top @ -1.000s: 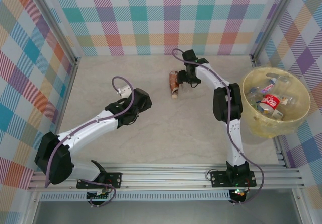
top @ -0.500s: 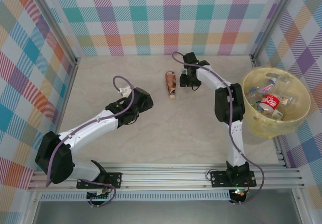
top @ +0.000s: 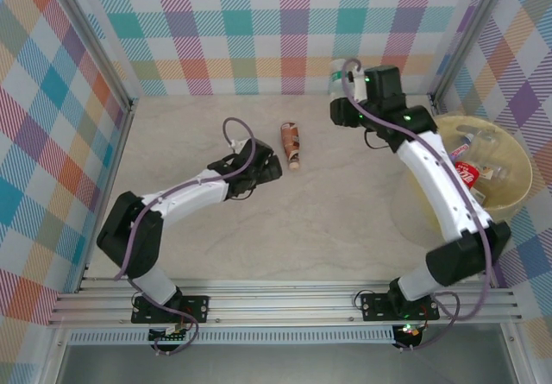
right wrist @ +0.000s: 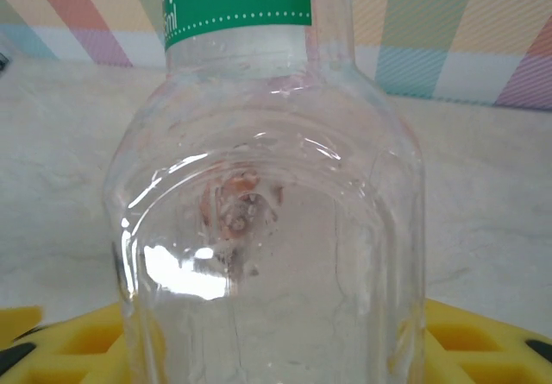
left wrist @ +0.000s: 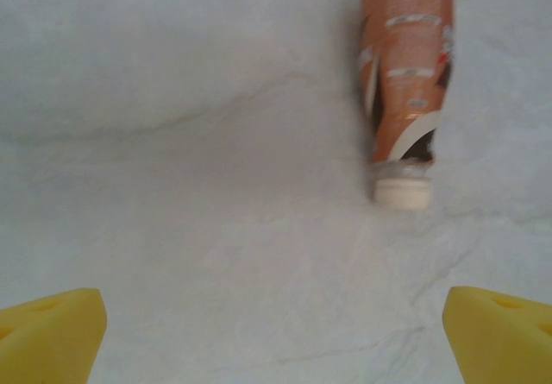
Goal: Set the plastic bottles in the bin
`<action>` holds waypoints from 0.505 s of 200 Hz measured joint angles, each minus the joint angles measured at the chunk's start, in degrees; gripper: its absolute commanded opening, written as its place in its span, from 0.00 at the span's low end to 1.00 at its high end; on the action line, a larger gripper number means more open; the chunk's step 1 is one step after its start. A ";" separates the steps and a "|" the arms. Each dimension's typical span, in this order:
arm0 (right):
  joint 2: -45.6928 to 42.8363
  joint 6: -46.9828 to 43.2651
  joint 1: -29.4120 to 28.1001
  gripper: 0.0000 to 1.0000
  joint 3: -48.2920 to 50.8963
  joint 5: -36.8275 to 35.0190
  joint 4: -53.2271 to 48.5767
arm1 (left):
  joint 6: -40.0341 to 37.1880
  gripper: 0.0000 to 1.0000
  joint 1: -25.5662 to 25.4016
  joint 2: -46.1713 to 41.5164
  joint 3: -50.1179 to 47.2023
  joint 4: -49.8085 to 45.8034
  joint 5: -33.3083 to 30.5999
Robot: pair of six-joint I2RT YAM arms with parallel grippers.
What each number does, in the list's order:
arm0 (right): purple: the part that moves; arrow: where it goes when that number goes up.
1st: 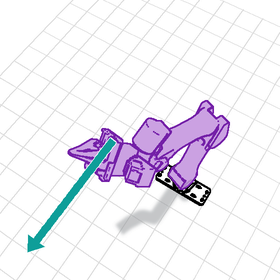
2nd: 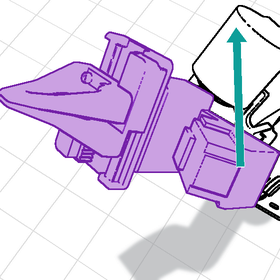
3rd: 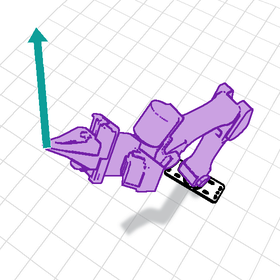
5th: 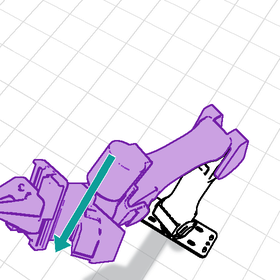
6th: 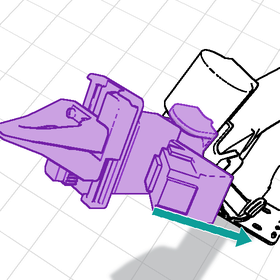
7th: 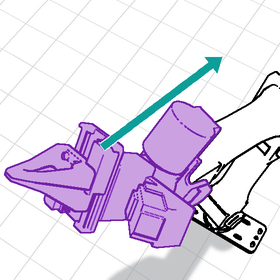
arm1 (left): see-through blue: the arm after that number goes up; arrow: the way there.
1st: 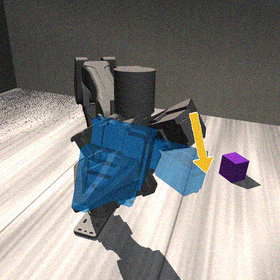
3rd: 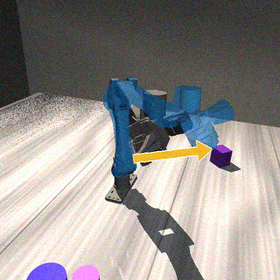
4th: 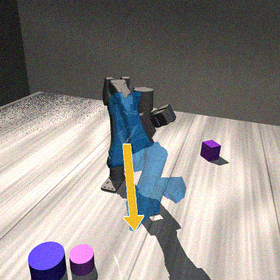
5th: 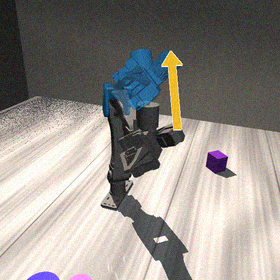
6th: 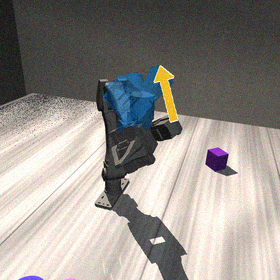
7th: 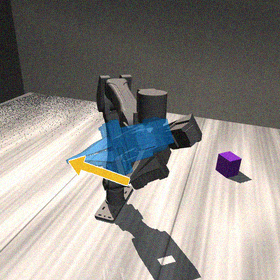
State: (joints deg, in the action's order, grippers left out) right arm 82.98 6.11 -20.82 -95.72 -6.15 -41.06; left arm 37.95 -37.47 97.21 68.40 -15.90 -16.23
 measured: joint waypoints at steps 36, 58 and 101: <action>-7.30 -0.68 2.49 0.51 0.37 -1.55 -3.58 | -1.64 1.00 1.49 8.35 6.64 3.67 3.76; -10.82 -0.63 7.39 0.51 -0.11 -3.91 -7.28 | -2.32 1.00 2.43 13.31 10.86 4.22 6.43; -16.35 -0.63 22.82 0.50 -3.43 -11.87 -18.73 | -3.63 1.00 2.54 19.54 18.71 3.10 10.23</action>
State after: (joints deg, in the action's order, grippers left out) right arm 66.63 5.48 2.00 -99.15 -18.02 -59.79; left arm 34.33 -34.94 116.75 87.11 -12.80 -6.00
